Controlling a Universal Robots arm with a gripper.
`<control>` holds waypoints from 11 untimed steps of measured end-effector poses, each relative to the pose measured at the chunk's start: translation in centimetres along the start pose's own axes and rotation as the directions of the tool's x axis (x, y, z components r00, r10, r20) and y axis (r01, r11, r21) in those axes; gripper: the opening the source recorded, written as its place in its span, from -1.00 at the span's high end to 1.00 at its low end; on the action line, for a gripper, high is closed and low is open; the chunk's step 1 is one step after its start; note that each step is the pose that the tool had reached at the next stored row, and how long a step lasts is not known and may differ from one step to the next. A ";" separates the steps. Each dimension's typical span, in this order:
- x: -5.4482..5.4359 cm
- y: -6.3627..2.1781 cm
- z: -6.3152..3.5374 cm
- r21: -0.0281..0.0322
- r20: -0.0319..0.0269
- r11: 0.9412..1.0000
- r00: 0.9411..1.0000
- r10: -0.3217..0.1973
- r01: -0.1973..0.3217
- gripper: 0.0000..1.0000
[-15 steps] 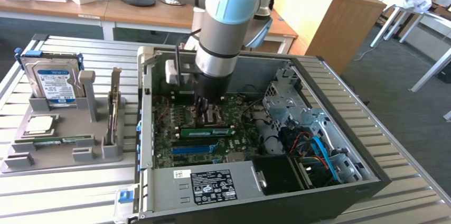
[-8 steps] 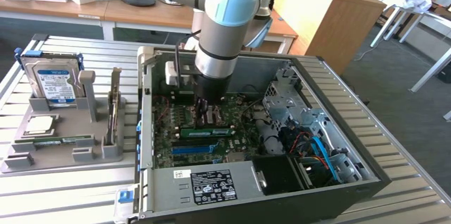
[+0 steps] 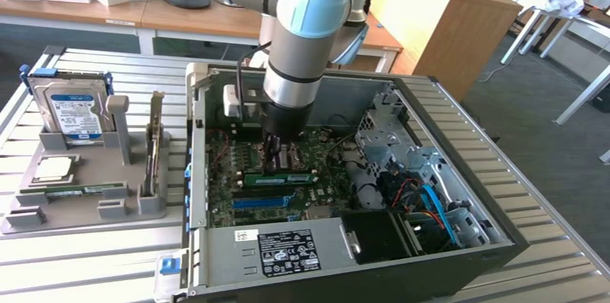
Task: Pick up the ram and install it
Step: 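Press down the ram until it locks into place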
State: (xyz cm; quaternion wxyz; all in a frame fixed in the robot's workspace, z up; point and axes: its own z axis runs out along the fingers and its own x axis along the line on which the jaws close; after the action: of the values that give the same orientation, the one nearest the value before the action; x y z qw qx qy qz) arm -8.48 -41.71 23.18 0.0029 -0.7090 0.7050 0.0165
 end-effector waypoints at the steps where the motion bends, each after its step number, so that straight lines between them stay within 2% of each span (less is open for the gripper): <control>1: 0.0 -0.01 0.06 0.000 0.001 1.000 1.000 0.000 0.000 0.80; 11: 0.0 -0.01 0.38 0.001 0.001 1.000 1.000 0.000 0.000 0.80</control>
State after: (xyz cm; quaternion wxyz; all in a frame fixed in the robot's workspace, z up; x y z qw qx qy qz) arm -8.47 -41.71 22.80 0.0033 -0.7091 0.7050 0.0165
